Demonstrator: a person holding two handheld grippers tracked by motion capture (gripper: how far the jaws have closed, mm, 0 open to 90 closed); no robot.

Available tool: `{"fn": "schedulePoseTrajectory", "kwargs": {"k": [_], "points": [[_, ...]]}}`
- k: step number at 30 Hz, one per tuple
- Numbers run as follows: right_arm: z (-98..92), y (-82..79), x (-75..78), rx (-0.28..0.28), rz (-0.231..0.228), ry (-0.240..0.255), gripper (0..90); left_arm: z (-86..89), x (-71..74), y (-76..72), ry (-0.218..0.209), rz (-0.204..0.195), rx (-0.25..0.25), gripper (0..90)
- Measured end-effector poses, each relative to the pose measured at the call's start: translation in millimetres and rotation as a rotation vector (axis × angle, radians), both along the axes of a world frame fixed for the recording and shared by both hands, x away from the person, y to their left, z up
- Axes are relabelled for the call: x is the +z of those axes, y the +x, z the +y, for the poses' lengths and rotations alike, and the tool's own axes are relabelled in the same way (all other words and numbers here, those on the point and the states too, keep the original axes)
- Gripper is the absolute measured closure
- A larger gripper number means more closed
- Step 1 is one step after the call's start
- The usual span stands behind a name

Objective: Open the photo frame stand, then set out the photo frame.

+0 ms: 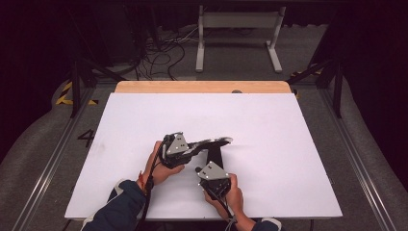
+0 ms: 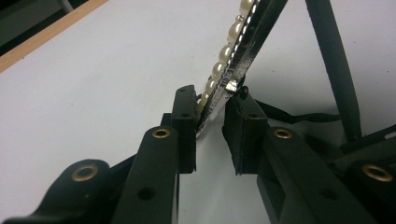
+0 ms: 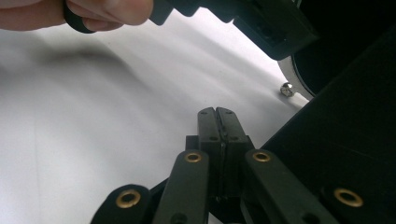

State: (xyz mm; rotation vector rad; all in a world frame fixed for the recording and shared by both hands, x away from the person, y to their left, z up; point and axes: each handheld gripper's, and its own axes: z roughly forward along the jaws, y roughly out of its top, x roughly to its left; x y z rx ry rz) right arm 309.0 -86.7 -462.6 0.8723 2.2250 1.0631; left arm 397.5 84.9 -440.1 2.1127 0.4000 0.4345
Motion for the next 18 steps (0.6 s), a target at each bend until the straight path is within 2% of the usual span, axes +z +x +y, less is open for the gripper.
{"fn": "schedulePoseTrajectory", "kwargs": {"k": [7, 18], "points": [[-4.3, 0.5, 1.6, -0.002, 0.023, 0.017, 90.0, 0.1, 1.8, -2.1, 0.018, 0.001, -0.014, 76.4], [-9.9, 0.9, 1.0, 0.008, 0.037, 0.01, 90.0, 0.6, 3.1, -8.3, 0.039, -0.005, -0.023, 77.8]]}}
